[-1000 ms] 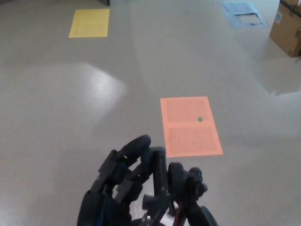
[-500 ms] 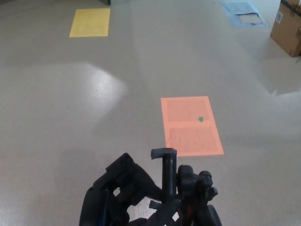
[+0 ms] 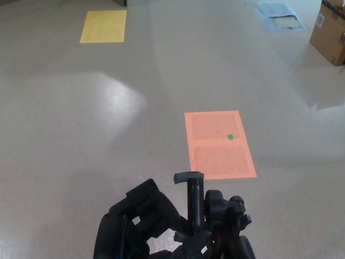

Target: A phone stand is kept on the floor and the robot uses both its hands to grab it and uses its left hand to extend the phone stand by pulling it upwards

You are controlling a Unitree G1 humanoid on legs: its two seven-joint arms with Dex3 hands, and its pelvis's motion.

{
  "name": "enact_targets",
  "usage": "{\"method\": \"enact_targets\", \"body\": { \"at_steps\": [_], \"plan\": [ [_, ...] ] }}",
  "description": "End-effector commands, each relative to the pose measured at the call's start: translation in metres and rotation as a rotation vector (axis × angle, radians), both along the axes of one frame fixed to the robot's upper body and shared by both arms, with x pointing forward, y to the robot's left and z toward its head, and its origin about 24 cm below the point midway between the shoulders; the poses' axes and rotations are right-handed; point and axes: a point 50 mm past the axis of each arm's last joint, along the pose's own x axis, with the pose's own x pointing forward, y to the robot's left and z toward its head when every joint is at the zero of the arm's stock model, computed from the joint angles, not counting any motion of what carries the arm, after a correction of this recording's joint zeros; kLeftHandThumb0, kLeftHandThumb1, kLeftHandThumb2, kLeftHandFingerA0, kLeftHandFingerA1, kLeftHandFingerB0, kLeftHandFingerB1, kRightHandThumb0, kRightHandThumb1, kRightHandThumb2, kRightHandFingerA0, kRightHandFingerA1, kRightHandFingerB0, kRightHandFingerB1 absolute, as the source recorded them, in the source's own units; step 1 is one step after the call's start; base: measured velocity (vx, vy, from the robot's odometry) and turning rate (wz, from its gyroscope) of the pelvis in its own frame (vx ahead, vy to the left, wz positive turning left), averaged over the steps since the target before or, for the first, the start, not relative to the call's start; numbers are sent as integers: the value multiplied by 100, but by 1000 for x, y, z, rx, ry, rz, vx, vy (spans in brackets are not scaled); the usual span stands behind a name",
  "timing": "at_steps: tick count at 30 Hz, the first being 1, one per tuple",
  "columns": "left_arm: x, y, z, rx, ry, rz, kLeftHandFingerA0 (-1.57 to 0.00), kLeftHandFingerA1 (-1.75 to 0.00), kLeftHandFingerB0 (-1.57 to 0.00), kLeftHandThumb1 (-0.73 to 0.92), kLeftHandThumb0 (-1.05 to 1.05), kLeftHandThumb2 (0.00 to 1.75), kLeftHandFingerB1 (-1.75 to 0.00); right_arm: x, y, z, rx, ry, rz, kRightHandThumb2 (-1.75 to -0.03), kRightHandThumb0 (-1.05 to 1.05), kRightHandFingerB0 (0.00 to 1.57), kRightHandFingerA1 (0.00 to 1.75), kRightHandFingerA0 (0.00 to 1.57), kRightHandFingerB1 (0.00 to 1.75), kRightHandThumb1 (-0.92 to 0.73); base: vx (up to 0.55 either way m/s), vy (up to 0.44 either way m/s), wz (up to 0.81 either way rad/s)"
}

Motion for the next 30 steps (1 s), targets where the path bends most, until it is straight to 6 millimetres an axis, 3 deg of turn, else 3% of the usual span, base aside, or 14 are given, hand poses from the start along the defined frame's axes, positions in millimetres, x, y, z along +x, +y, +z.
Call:
{"method": "enact_targets", "body": {
  "at_steps": [1,3,5,7,8,12,14,18,19,20,21,22,23,30],
  "plan": [
    [-9,-45,5,-125,136,-80,-87,-175,-71,55,-8,62,-175,-1,4,10,-32,-150,55,-66,-41,45,175,69,149,-92,0,0,0],
    [-10,-47,9,-127,125,-87,-85,-175,-70,57,-8,61,-175,-1,5,9,2,-130,50,-69,-45,51,175,79,170,-92,0,0,0],
    [-10,-50,12,-148,114,-95,-83,-175,-68,55,-5,65,-175,-2,5,6,1,-100,42,-70,-48,40,150,49,119,-92,0,0,0],
    [-10,-51,16,-151,108,-100,-84,-175,-68,55,-7,64,-175,-2,4,5,-57,-108,57,-72,-48,31,147,42,115,-92,0,0,0],
    [-11,-52,19,-165,100,-112,-85,-175,-69,55,-7,63,-175,-3,5,4,-67,-93,57,-69,-46,28,170,47,132,-92,0,0,0],
    [-11,-54,26,-179,90,-126,-87,-175,-70,55,-7,62,-175,-3,5,4,-95,-74,61,-69,-47,33,169,55,133,-92,0,0,0],
    [-8,-63,60,-266,-22,-184,-81,-175,-69,56,-8,60,-175,-4,3,4,-98,-100,44,-65,-42,34,163,60,111,-92,0,0,0],
    [-8,-63,67,-261,-37,-188,-81,-175,-69,56,-8,60,-175,-5,3,4,-74,-118,31,-65,-42,34,163,60,111,-92,0,0,0],
    [-9,-69,89,-291,-114,-227,-78,-175,-63,59,-8,58,-175,-5,1,0,-33,-60,12,-68,-40,39,171,56,133,-92,0,0,0],
    [-13,-74,116,-328,-211,-276,-78,-175,-63,59,-8,58,-175,-7,0,-6,20,11,-10,-68,-40,39,171,56,133,-92,0,0,0],
    [-16,-77,129,-326,-263,-293,-113,-137,-96,44,-15,82,-129,-8,-1,-8,17,31,-18,-65,-40,41,161,56,122,-92,0,0,0],
    [-16,-77,130,-324,-266,-293,-113,-137,-96,44,-15,82,-129,-8,-1,-8,16,31,-19,-65,-40,41,161,56,122,-92,0,0,0],
    [-18,-79,139,-312,-306,-304,-73,-175,-60,61,-14,56,-175,-8,0,-8,-31,16,-19,-71,-41,35,144,45,112,-92,0,0,0],
    [-24,-82,173,-286,-454,-339,-73,-175,-58,60,-15,59,-175,-11,-2,-8,-23,-17,-6,-67,-37,39,153,51,122,-92,0,0,0]
  ]
}}
